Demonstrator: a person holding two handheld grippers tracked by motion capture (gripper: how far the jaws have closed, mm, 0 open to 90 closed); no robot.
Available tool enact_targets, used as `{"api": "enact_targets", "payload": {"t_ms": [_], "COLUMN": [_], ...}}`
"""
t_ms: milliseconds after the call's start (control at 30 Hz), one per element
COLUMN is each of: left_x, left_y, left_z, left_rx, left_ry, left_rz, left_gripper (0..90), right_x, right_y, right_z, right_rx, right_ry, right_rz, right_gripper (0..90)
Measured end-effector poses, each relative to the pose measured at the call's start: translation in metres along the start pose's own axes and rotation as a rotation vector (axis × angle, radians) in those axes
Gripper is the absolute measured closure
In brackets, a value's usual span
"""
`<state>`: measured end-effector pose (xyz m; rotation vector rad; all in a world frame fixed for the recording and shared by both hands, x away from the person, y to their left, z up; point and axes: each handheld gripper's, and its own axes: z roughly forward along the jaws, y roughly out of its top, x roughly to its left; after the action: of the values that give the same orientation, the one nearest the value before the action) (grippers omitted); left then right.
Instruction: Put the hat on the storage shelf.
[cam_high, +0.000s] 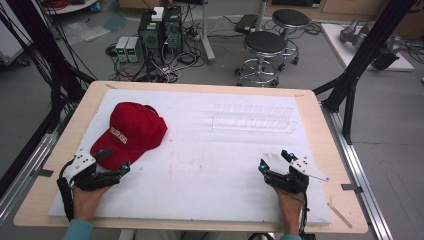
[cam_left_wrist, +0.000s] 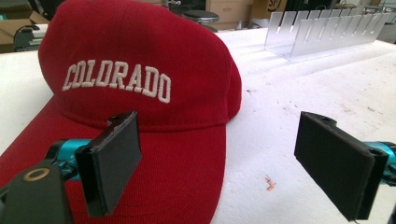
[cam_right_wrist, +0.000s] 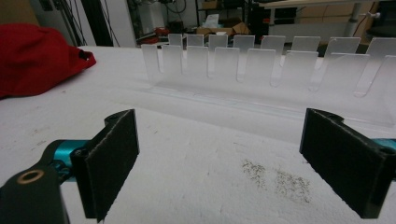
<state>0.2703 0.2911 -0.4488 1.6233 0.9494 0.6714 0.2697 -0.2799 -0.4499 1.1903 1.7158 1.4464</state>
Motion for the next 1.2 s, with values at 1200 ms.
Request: {"api": "enact_targets", "payload": {"t_ms": [1200], "left_x": [0.019], "left_y": [0.030], "left_z": [-0.007], "left_rx": [0.000], "left_ry": [-0.012], "left_rz": [0.006], "left_gripper": [13.5], "right_x": [0.001], "right_y": [0.000], "right_z": [0.000], "right_rx": [0.001], "right_ry": [0.009], "right_rz": [-0.015], "right_gripper": [10.8]}}
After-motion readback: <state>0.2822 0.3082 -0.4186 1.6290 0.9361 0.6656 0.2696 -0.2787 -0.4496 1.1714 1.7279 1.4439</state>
